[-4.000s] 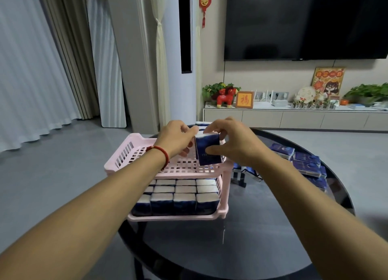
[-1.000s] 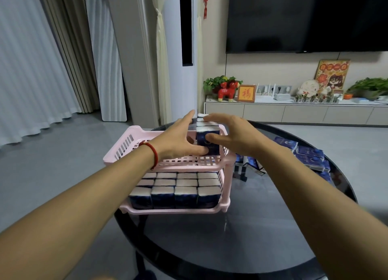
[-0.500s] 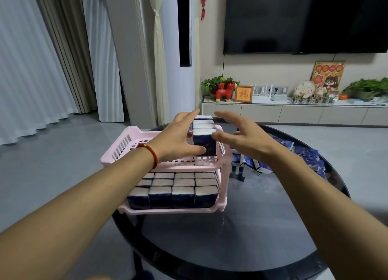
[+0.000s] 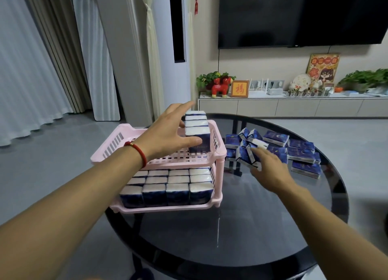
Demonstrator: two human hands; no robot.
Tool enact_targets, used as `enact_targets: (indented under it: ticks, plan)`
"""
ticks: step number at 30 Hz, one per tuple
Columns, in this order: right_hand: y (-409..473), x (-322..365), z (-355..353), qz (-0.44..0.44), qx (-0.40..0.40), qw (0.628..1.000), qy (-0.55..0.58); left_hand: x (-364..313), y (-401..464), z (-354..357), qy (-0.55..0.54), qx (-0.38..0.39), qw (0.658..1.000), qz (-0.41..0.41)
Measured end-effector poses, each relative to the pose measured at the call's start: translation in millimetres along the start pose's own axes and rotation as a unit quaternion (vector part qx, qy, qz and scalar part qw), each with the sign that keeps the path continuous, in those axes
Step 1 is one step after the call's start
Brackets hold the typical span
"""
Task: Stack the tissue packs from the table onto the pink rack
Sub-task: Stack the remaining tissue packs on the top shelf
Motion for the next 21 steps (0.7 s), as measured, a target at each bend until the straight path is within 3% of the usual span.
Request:
enact_targets:
  ticks: [2,6,13,18,21]
  plan:
    - [-1,-5,11,-0.007,-0.008,0.997,-0.071,1,0,-1,0.003,-0.033,0.999,-0.003]
    - [0,-5,14,-0.056,-0.094,0.99,-0.091,2,-1,-3,-0.008,-0.062,0.998,-0.008]
    - [-15,-12,3,-0.028,-0.092,0.991,0.098,-5,-8,3,-0.031,-0.091,0.995,-0.009]
    - [-28,-13,2,-0.051,-0.052,0.996,0.05,-8,-12,11,-0.059,-0.131,0.988,-0.054]
    - [-21,-12,3,-0.019,-0.066,0.995,0.07,-8,-16,17,-0.087,-0.162,0.979,-0.087]
Point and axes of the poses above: each hand's wrist, its own y-axis towards the middle knuckle, its own z-axis out of the palm, x = y × z, the point moved 4 cm from there along y, towards the middle knuckle, and after that the axes turned 15 degrees about y, right-handed, at the moved point
